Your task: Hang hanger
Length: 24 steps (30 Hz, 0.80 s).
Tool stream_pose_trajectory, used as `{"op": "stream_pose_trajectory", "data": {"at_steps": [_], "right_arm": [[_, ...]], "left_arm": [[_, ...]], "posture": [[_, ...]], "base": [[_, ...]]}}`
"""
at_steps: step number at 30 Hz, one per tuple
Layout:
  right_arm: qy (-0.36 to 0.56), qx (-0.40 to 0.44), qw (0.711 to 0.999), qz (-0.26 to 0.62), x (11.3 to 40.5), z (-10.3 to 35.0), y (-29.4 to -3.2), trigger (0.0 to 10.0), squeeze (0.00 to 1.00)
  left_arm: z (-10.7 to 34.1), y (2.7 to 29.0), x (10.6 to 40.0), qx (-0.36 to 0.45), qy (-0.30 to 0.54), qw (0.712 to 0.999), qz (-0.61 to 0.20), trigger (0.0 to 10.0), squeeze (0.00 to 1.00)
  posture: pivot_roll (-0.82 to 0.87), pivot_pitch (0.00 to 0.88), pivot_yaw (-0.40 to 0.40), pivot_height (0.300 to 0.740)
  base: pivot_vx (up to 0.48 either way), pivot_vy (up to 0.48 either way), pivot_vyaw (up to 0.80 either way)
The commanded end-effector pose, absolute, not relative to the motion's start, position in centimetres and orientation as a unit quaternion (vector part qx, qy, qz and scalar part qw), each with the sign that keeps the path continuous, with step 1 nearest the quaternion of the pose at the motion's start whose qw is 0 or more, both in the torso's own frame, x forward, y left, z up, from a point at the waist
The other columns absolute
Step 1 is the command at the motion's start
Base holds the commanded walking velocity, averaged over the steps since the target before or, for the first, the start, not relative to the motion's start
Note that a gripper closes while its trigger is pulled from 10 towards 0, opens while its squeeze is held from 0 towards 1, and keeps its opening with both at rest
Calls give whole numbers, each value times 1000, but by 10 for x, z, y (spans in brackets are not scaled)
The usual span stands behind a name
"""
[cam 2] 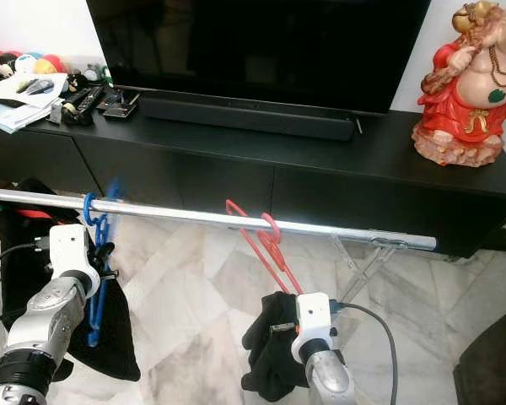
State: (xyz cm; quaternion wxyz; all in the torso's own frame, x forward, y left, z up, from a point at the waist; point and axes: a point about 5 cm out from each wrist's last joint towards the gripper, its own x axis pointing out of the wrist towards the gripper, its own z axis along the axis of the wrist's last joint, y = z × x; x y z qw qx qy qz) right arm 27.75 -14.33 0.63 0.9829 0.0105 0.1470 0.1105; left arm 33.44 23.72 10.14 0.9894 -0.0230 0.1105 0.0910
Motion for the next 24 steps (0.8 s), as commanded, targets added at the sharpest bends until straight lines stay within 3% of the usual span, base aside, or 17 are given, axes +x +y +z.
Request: {"op": "stream_pose_trajectory", "data": {"at_steps": [1, 12, 17, 20, 24], "right_arm": [[145, 10, 983, 110, 278, 6, -144, 10000, 0], [147, 10, 983, 111, 278, 6, -143, 10000, 0], [147, 9, 983, 111, 278, 6, -143, 10000, 0], [145, 9, 983, 111, 278, 6, -143, 10000, 0], [144, 9, 983, 110, 278, 6, -143, 10000, 0]], "left_arm": [[100, 235, 335, -25, 110, 990, 84, 0, 0], [96, 231, 333, -22, 119, 990, 72, 0, 0], [91, 224, 331, -1, 126, 992, 30, 0, 0], [100, 219, 328, 66, 81, 994, -2, 0, 0], [109, 219, 325, 69, 46, 996, -14, 0, 0]], "posture": [[-24, 111, 10, 740], [-24, 109, 9, 740], [-25, 108, 9, 740], [-25, 108, 9, 740], [-24, 103, 12, 740]], "base": [[0, 0, 0], [0, 0, 0], [0, 0, 0], [0, 0, 0], [0, 0, 0]]}}
